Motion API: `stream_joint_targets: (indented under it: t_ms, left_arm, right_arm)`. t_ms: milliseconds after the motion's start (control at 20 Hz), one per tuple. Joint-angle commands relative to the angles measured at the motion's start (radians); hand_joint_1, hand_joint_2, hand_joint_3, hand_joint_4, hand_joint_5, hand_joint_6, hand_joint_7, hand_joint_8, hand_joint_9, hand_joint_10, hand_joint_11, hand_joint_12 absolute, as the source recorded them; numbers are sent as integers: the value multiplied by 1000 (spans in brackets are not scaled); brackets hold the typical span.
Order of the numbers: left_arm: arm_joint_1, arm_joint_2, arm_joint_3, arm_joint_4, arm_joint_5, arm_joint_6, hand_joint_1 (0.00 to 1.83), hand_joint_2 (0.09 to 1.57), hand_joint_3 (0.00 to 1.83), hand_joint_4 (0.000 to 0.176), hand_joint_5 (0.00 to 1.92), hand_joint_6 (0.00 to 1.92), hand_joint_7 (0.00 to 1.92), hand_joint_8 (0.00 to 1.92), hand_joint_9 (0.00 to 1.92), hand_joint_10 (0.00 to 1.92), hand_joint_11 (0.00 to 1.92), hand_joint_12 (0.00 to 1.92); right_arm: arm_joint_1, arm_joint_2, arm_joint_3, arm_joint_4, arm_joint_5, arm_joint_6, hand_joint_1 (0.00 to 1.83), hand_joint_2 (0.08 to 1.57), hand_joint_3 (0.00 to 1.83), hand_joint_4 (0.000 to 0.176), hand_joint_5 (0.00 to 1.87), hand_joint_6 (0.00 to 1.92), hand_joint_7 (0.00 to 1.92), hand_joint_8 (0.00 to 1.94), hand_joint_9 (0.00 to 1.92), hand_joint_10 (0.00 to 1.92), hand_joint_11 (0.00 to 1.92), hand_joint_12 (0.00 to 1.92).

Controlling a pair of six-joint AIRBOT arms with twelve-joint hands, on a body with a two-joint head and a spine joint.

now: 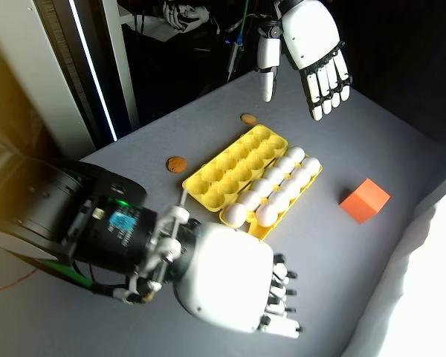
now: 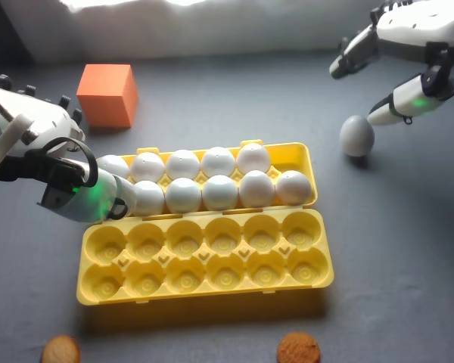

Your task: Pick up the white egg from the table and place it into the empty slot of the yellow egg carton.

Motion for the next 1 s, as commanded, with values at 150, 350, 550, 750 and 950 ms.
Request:
stream_joint_targets:
  t_ms: [150,350,550,750,950]
  left_arm:
    - [-12,8,-2,87,5,3,0,1209,2,0,235,0,225,1,167,0,0,285]
    - [-11,7,-2,87,8,3,0,1208,1,0,256,2,264,4,205,3,0,371]
    - [-11,6,-1,87,12,3,0,1202,0,0,253,0,256,3,196,1,0,323]
    - [-12,6,-1,87,12,3,0,1201,0,0,263,0,280,0,218,1,0,374]
    - [-12,6,-1,87,12,3,0,1209,2,0,257,5,264,1,203,1,0,338]
  right_arm:
    - [2,-29,60,6,44,14,1194,1019,0,0,615,9,597,4,484,123,0,1295]
    - [-9,-42,67,6,21,14,1181,998,0,0,630,15,603,13,480,138,0,1295]
    - [-31,-53,69,6,25,14,1177,1031,3,0,587,5,575,7,450,152,0,1254]
    - [-55,-71,73,6,39,13,1175,1022,0,0,623,17,605,17,471,180,0,1307]
    - [-67,-76,73,-2,46,13,1207,1025,0,0,686,35,671,32,505,223,0,1406]
